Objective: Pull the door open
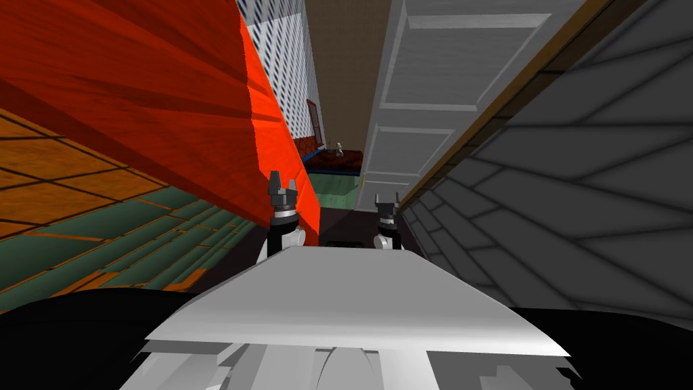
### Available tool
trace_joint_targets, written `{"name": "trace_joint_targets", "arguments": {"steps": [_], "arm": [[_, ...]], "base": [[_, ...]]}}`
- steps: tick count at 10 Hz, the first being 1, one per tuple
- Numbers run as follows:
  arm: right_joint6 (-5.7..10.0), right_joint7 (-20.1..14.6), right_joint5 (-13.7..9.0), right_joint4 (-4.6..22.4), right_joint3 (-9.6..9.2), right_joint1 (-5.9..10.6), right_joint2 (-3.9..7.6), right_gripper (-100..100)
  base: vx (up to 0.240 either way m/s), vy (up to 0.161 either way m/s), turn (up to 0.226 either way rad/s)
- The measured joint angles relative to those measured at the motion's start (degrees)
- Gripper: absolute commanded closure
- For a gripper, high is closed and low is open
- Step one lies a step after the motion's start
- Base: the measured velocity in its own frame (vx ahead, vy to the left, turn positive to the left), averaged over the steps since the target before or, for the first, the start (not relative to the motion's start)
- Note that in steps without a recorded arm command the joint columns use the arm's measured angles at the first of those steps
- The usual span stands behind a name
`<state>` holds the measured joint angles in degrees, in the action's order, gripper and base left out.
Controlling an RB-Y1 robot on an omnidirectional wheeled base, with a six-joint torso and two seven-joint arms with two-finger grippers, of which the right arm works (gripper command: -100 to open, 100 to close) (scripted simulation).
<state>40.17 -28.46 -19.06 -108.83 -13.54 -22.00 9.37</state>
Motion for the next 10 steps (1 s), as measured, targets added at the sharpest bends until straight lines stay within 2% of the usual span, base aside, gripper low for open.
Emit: {"name": "trace_joint_targets", "arguments": {"steps": [10], "arm": [[3.46, -10.1, -6.7, 10.3, -5.81, 1.32, 3.44, -100]], "base": [[0.088, -0.044, 0.047]]}}
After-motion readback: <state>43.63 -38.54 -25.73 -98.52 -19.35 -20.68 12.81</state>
